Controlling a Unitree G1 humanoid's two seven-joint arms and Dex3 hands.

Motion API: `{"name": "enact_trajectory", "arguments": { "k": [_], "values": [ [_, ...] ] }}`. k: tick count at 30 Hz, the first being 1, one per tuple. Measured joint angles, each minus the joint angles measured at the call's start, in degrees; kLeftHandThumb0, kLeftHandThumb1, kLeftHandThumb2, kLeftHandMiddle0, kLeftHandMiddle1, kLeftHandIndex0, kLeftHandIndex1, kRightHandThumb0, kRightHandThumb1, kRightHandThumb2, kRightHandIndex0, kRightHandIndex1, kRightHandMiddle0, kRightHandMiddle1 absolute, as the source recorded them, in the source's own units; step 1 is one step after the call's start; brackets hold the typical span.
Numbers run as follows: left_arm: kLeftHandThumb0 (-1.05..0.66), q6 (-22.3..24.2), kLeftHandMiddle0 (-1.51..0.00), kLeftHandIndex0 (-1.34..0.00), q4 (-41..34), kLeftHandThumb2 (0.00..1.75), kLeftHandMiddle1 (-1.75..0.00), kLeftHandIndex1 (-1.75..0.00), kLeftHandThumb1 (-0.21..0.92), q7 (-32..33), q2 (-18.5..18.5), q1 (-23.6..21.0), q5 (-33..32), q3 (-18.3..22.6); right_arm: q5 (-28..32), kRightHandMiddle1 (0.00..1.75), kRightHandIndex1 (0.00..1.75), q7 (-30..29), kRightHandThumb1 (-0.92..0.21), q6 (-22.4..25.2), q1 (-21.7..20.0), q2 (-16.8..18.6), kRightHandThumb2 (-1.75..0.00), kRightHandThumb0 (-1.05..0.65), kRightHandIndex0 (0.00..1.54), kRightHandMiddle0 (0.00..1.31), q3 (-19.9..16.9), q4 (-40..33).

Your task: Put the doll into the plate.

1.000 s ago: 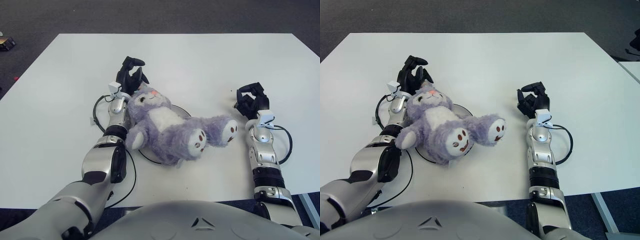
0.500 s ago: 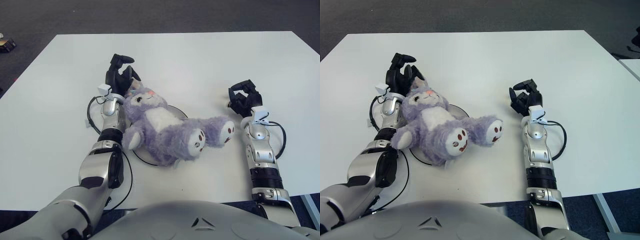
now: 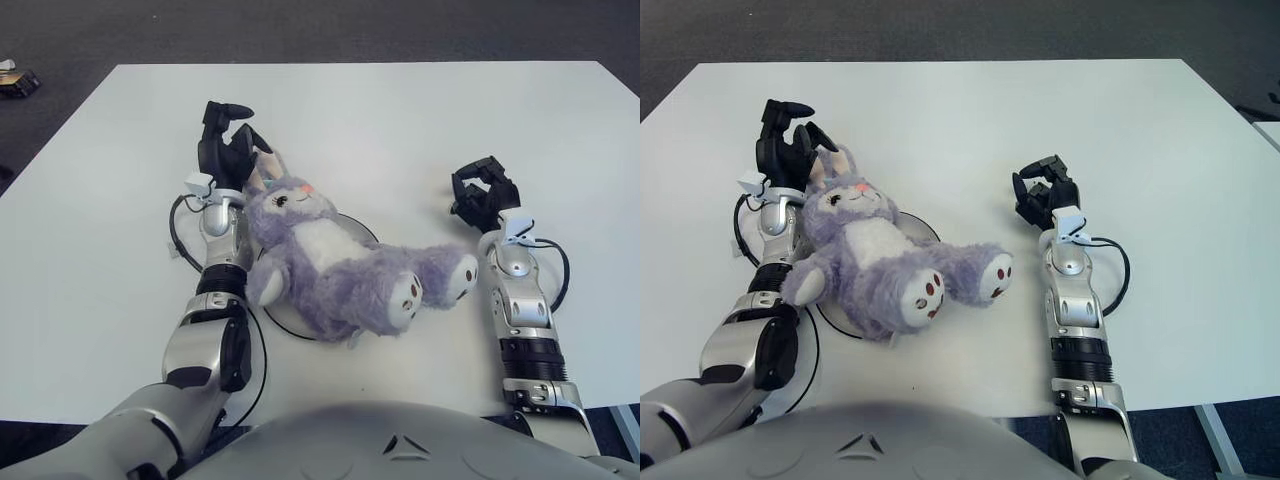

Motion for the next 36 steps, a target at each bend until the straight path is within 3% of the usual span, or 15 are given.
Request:
{"name": "enact_trajectory", "arguments": {
  "k": [7,20,28,36],
  "values": [
    [-0.36,0.07,-0.83,-0.26,-1.49,0.64,-1.75,-1.75,0.83,1.0,-0.38,0.53,0.38,-0.24,0.39,1.72,1.75,0.48,-0.77,0.43,-0.03,0.19,-0.69,-0.37,0.78,0.32,-0.01,-0.1],
    [-0.36,4.32,-0.83,-0.27,-8.51,0.68,-1.75,-1.75,0.8,7.48,-0.01,4.39,2.75,-0.21,0.78,1.75,1.75,0.92,-0.73,0.39,-1.47,0.89,-0.77,-0.38,0.78,0.32,-0.08,0.06],
    [-0.36,11.32,-0.82,-0.27,-12.86,0.68,-1.75,-1.75,0.8,12.6,0.38,6.88,6.41,-0.85,0.51,1.75,1.75,0.76,-0.72,0.14,-3.05,1.25,-0.79,-0.38,0.79,0.33,-0.03,1.81],
    [-0.36,14.66,-0.82,-0.27,-15.21,0.68,-1.75,-1.75,0.8,13.61,0.71,7.97,6.84,-1.63,0.27,1.75,1.75,0.6,-0.71,-0.29,-3.14,1.35,-0.79,-0.38,0.79,0.33,0.0,3.01]
  ]
}}
